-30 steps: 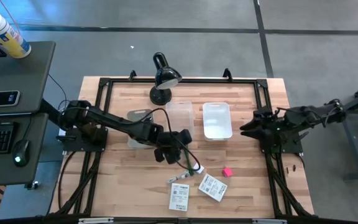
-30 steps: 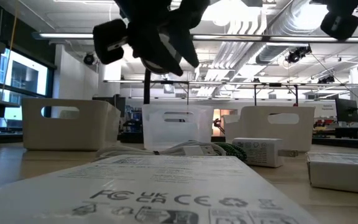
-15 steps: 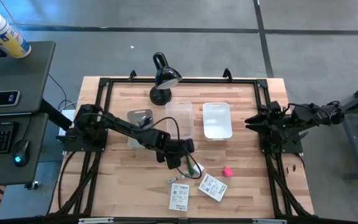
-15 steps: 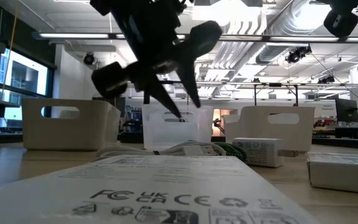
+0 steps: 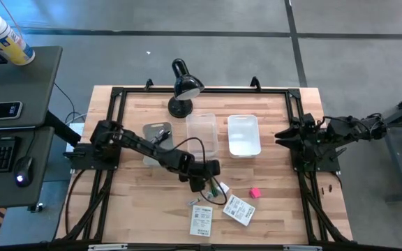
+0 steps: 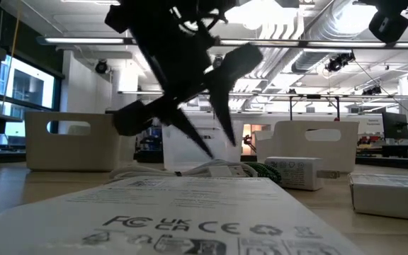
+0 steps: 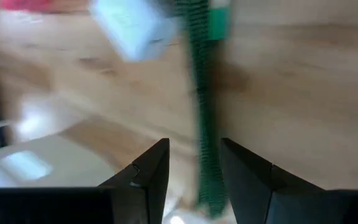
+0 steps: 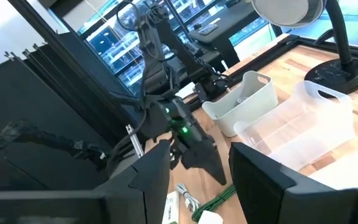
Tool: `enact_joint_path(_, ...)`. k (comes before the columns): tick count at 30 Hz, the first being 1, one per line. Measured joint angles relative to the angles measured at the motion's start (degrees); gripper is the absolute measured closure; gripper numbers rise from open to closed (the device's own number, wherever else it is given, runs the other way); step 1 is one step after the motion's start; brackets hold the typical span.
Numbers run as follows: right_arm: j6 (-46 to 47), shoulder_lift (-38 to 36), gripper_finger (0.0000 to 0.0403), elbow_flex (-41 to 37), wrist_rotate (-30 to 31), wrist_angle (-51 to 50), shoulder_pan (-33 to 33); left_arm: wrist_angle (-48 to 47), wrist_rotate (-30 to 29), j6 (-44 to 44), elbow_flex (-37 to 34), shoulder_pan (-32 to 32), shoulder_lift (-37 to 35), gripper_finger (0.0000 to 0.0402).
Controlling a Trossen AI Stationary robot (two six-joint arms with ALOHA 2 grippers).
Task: Pick and place items into bin
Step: Put the green charger cable into the gray bin
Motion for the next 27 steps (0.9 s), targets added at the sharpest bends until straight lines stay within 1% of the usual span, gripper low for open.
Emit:
enact_joint_path(4,-0.7,0.0,0.0247,0.0,1.5,0.0,0.0,1.3,0.6,0.5,0.2,0.0,0.8,0.0273)
enact_joint_path(7,-1.0,0.0,0.0247,0.0,2.1,0.0,0.0,0.4,0.1,-0.3,0.0,0.0,1.6,0.0273)
enact_joint_path(9,-1.1,0.0,0.0247,0.0,2.1,0.0,0.0,-0.1,0.4,-1.1,1.4,0.0,2.5,0.0273)
enact_joint_path(11,-0.9,0.0,0.0247,0.0,2.1,0.0,0.0,-2.8,0.4,-1.8,3.4,0.0,3.8,0.0273)
enact_joint_path(16,-0.7,0.0,0.0247,0.0,2.0,0.0,0.0,-3.7,0.9,-1.7,8.9,0.0,7.1,0.0273)
enact_joint_path(23,0.8,0.0,0.0247,0.0,1.9,0.1,0.0,-15.2,4.6,-1.7,16.8,0.4,11.7,0.0273)
enact_joint_path(27,0.8,0.0,0.0247,0.0,1.9,0.0,0.0,-16.3,4.0,-1.8,17.5,0.3,12.1,0.0273)
